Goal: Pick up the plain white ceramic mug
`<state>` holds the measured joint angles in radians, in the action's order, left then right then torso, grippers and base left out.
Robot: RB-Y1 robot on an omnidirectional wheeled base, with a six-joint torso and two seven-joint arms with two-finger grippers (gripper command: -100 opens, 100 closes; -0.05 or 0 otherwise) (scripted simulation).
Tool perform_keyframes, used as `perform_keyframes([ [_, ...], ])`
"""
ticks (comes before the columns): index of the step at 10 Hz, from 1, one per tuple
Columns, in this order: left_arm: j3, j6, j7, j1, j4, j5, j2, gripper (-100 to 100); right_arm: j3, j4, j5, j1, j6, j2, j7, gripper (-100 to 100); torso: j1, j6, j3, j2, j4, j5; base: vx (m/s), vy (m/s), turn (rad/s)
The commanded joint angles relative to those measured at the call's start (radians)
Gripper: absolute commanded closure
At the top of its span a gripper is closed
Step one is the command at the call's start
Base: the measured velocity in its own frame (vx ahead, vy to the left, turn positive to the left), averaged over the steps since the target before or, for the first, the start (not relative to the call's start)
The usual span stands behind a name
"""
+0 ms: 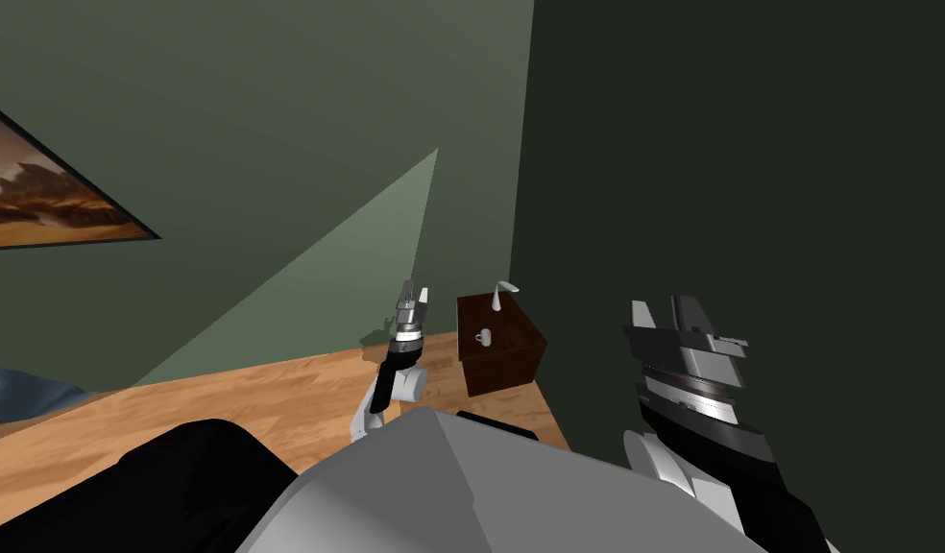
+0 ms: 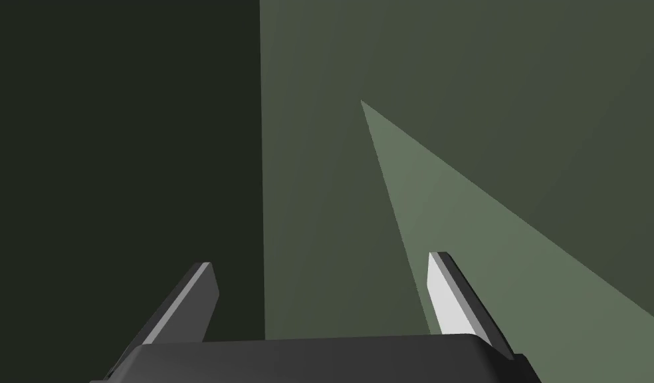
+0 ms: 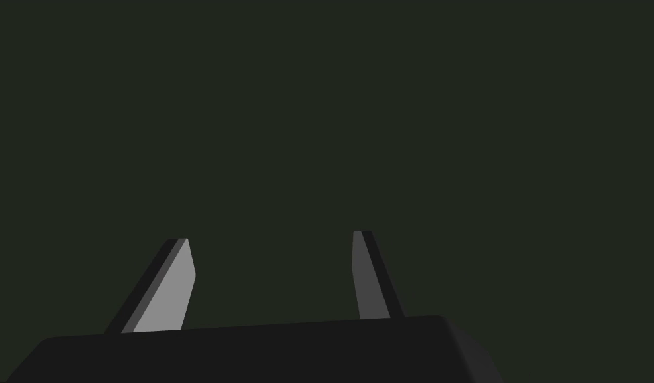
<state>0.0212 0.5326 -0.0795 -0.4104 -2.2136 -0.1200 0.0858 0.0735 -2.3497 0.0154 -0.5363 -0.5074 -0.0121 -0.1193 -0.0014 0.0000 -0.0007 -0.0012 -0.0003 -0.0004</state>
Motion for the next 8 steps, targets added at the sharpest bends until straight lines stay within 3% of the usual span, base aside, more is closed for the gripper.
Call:
perform_keyframes([
  [1,0.000,-0.028,0.012,0.029,0.045,-0.005,0.013,-100,0.000,0.000,0.000,0.000,0.000,0.000,0.000,0,0.000,0.000,0.000,0.000,0.000,0.000,0.007,-0.021,0.007],
  [8,-0.009,-0.179,0.075,0.151,0.239,-0.031,0.050,-100,0.000,0.000,0.000,0.000,0.000,0.000,0.000,0,0.000,0.000,0.000,0.000,0.000,0.000,0.015,-0.030,0.011],
])
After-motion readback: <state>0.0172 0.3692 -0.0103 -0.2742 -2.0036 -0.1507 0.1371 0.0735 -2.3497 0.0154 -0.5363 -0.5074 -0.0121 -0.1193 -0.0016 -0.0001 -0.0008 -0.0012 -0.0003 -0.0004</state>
